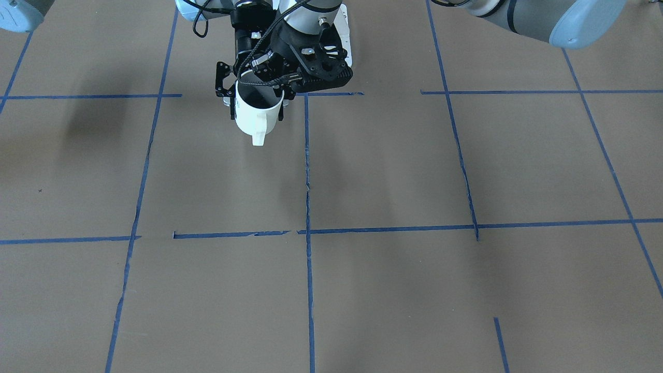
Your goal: Left arm hands cup to right arm to dump lemon
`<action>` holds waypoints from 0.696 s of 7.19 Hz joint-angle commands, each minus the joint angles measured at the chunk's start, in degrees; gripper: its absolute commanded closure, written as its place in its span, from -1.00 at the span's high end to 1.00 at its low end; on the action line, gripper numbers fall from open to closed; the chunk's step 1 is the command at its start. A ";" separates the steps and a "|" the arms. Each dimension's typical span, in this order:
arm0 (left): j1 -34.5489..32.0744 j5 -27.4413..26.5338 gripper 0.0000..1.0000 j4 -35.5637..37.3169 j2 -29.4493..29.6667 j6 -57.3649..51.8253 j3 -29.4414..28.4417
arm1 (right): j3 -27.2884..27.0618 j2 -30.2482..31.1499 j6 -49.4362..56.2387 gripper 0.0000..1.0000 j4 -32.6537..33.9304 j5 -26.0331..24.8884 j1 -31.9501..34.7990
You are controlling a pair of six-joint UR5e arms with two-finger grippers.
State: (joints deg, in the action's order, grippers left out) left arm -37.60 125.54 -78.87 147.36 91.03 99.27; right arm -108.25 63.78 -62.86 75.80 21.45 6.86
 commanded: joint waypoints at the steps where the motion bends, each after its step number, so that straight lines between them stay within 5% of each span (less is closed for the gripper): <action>1: -0.02 -0.03 -1.00 1.00 -0.14 0.11 1.18 | 1.27 1.34 -0.07 1.00 -0.04 -0.71 -1.84; 4: -4.48 -0.03 -1.00 2.49 -0.93 0.02 5.92 | 4.89 1.08 -0.33 1.00 -0.30 3.47 -1.41; 5: -5.81 -0.11 -1.00 2.23 -5.81 -0.76 9.33 | 4.80 1.43 -0.60 1.00 -0.30 6.38 -0.02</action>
State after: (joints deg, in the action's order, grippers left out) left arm -41.42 125.49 -76.55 145.51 90.88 105.30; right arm -103.55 64.99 -63.18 75.54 24.45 5.68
